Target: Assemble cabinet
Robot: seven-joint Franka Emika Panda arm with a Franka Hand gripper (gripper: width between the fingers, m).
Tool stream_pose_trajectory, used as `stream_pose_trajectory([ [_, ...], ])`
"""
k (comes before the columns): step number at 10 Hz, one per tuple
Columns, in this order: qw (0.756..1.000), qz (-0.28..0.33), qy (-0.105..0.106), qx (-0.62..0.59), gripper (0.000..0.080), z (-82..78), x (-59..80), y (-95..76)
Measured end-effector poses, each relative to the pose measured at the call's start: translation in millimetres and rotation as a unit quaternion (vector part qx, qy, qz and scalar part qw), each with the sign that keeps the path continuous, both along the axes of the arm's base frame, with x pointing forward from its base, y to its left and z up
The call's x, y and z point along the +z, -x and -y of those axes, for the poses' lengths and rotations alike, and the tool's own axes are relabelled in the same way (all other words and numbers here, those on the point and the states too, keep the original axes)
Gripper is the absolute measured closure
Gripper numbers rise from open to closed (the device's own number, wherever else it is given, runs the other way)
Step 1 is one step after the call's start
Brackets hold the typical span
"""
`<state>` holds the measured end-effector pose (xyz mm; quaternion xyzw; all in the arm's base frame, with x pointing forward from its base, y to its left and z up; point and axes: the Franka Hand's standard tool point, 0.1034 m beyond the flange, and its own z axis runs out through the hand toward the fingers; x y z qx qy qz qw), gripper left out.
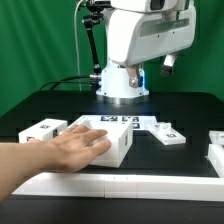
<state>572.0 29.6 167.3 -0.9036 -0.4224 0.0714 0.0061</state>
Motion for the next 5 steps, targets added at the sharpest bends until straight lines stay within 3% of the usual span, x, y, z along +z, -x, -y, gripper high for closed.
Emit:
stream_pose_trajectory([
  [5,1.000,-0.007,0.001,0.000,0.0001,0.4,-0.4,1.7],
])
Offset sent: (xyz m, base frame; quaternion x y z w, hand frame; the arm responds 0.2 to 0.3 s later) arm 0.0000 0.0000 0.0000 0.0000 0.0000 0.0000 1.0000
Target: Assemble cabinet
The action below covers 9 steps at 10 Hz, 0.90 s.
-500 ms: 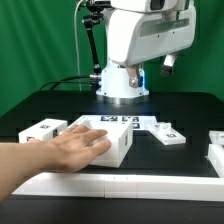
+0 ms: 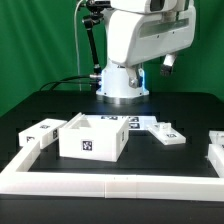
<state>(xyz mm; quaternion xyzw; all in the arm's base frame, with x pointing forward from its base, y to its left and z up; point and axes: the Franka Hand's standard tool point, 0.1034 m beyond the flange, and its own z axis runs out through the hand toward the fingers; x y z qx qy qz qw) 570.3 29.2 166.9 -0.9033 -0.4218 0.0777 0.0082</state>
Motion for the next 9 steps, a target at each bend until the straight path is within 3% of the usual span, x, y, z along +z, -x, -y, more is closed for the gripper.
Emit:
stream_pose_trajectory([
  [5,1.000,0.000,0.000,0.005,0.0001,3.0,1.0,0.7],
  [7,0.996,0.022,0.005,0.084,0.0001,33.3,13.5,27.8],
  [9,0.992,0.046,0.001,0.118,0.0001,34.2,0.4,61.5],
])
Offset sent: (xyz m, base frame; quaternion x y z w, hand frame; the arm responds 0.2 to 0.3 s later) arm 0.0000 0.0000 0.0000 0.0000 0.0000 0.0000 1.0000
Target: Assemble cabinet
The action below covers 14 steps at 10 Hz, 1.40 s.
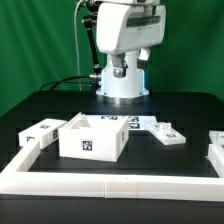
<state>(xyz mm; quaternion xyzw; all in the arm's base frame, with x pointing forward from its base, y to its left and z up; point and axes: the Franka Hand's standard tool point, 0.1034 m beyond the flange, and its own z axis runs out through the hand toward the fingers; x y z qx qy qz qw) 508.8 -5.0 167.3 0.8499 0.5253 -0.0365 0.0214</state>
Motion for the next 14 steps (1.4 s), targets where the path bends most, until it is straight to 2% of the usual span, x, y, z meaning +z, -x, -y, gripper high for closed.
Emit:
stream_pose_trajectory([
  [1,0.999,0.016,-0.007,0.029,0.0001,5.1,-5.9,8.2],
  [2,0.999,0.018,-0.015,0.041,0.0001,10.8,-18.2,20.5],
  [3,0.999,0.017,-0.020,0.039,0.0001,12.9,-29.1,25.7],
  [7,0.999,0.012,-0.020,0.042,0.0001,13.5,-31.4,27.3],
  [8,0.998,0.016,-0.022,0.052,0.0001,13.9,-37.6,36.2],
  [10,0.996,0.016,-0.028,0.077,0.0001,10.5,-58.7,70.7],
  [11,0.995,0.011,-0.030,0.095,0.0001,11.8,-68.6,82.2],
  [13,0.993,0.001,-0.034,0.114,0.0001,16.3,-83.0,92.3],
  [14,0.993,0.002,-0.033,0.113,0.0001,15.9,-81.3,91.0],
])
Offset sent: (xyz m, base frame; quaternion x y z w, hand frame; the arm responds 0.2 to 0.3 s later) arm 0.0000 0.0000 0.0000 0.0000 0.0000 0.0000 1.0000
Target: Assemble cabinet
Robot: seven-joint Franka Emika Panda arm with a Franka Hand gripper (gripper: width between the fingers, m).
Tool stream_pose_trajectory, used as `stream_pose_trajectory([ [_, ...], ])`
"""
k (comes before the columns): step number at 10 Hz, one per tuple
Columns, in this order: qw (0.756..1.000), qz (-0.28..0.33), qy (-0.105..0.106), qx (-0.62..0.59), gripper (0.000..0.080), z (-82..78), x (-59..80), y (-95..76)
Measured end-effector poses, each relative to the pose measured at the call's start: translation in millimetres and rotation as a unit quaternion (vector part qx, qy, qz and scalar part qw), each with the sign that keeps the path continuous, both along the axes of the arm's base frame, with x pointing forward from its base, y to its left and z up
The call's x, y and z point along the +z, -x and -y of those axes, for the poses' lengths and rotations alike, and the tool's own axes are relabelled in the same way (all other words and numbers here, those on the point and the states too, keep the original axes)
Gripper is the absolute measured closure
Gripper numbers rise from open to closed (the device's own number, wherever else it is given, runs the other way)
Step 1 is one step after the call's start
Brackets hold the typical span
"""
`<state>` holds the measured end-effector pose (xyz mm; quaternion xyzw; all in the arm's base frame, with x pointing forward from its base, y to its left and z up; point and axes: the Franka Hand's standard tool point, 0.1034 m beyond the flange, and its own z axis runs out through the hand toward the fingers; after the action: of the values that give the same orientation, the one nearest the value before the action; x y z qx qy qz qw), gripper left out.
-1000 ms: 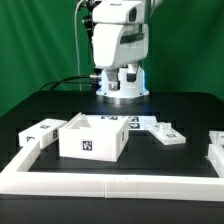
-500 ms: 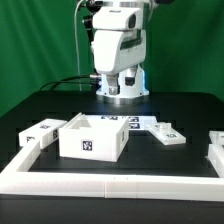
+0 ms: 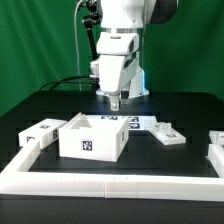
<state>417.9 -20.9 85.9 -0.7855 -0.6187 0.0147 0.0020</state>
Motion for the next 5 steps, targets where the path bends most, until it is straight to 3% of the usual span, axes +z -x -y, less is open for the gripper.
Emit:
stream_pose_trajectory([
  [3,1.000,0.000,0.000,0.008,0.0001,2.2,-1.8,1.5],
  [5,1.000,-0.004,-0.003,0.012,0.0001,10.1,-14.4,11.5],
])
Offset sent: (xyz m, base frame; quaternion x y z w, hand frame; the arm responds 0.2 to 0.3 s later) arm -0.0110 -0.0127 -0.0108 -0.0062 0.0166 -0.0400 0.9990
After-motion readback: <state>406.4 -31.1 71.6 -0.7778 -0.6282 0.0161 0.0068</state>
